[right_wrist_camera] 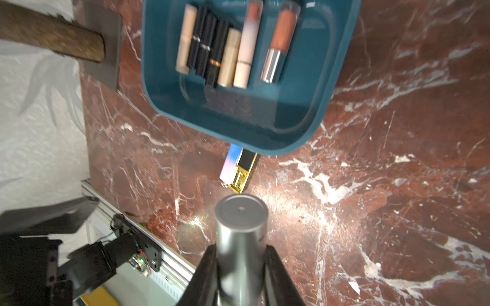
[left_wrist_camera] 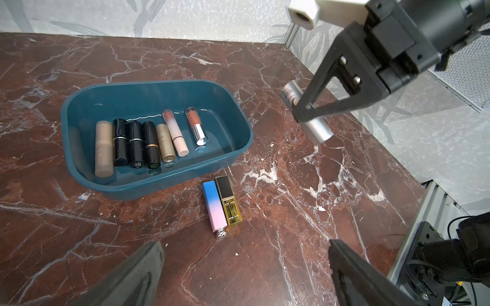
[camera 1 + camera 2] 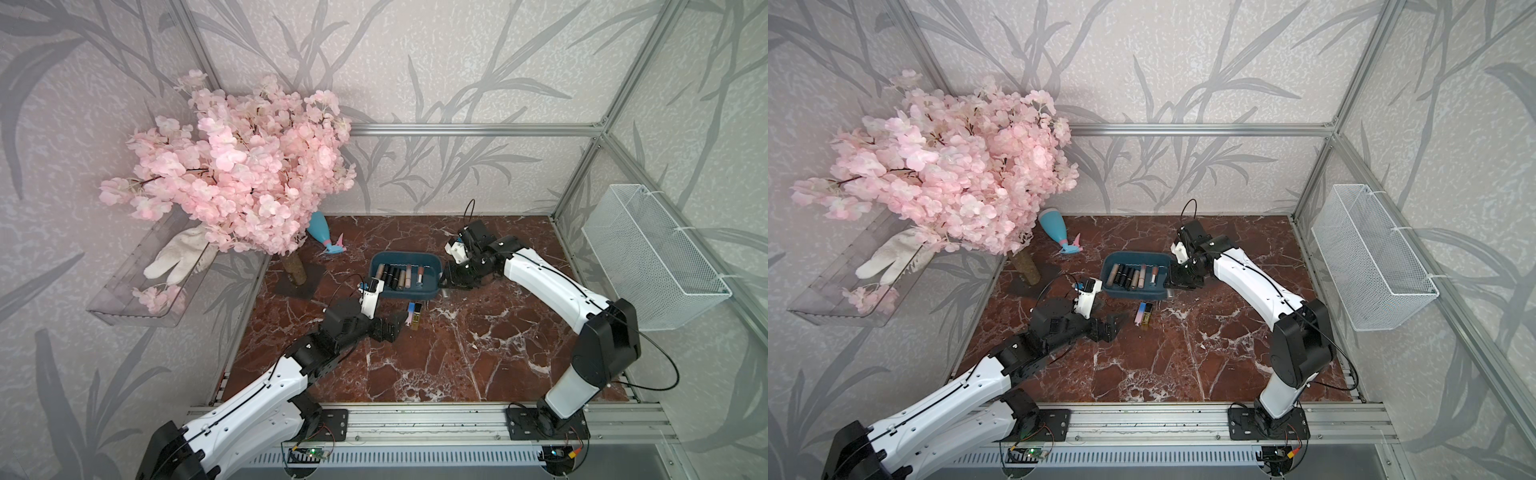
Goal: Put the lipstick into the storage box
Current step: Pick up the lipstick at the center of the board, then place the lipstick in the storage box.
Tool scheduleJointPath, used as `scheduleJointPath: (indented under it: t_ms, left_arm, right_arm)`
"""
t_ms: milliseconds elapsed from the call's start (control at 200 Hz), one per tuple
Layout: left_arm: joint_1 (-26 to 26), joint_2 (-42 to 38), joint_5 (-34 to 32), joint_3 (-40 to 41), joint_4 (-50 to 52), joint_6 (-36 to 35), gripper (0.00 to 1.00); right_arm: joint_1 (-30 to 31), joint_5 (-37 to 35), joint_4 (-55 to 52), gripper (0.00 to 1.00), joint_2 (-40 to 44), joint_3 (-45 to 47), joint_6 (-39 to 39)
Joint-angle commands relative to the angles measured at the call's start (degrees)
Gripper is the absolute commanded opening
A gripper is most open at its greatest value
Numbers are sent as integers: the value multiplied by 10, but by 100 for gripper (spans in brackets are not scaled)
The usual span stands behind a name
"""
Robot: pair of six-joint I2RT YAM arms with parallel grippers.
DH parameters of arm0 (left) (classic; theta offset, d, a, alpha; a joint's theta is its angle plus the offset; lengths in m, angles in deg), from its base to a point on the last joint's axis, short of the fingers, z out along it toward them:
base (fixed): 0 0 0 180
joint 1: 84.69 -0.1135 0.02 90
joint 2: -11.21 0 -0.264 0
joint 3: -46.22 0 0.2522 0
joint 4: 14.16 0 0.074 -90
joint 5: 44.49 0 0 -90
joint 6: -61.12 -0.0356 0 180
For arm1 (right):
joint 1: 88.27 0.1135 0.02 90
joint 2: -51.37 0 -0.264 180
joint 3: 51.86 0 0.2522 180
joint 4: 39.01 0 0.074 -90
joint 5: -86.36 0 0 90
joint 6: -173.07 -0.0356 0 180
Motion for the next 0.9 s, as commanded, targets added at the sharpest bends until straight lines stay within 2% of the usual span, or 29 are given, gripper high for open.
scheduleJointPath:
  t_ms: [0,310,690,895]
  left_arm:
    - [3,-9,-9,-22,2,4,100]
    - [1,-50,-53,-24,44,15,100]
    - [-1,-66,-73,-32,81,13,100]
    - [-1,-76,-83,-36,103,16,100]
  right_arm:
    - [-2,8,-14,24,-41,-59,-12]
    - [-2,-17,-59,25,-164,-215,-4]
    - [15,-44,-93,25,-291,-324,-4]
    - [26,-62,-129,26,-376,-415,-8]
